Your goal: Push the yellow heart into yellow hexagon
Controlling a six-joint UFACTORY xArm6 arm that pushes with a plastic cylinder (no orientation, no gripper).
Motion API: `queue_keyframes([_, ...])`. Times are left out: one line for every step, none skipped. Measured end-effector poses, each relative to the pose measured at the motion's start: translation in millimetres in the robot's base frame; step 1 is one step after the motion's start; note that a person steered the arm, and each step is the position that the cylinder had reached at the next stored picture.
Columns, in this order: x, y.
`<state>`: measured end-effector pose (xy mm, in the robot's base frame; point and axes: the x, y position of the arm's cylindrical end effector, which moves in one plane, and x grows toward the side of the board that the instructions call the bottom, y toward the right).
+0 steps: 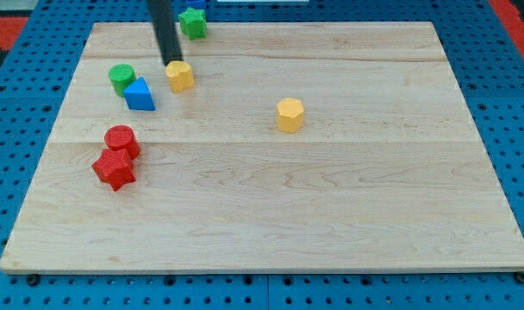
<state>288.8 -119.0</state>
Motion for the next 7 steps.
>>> queue_keyframes([7,37])
queue_keyframes([21,10])
queue_keyframes([16,-14])
queue_keyframes([15,-41])
queue_keyframes([17,-50])
queue_keyframes([17,-26])
queue_keyframes([21,-19])
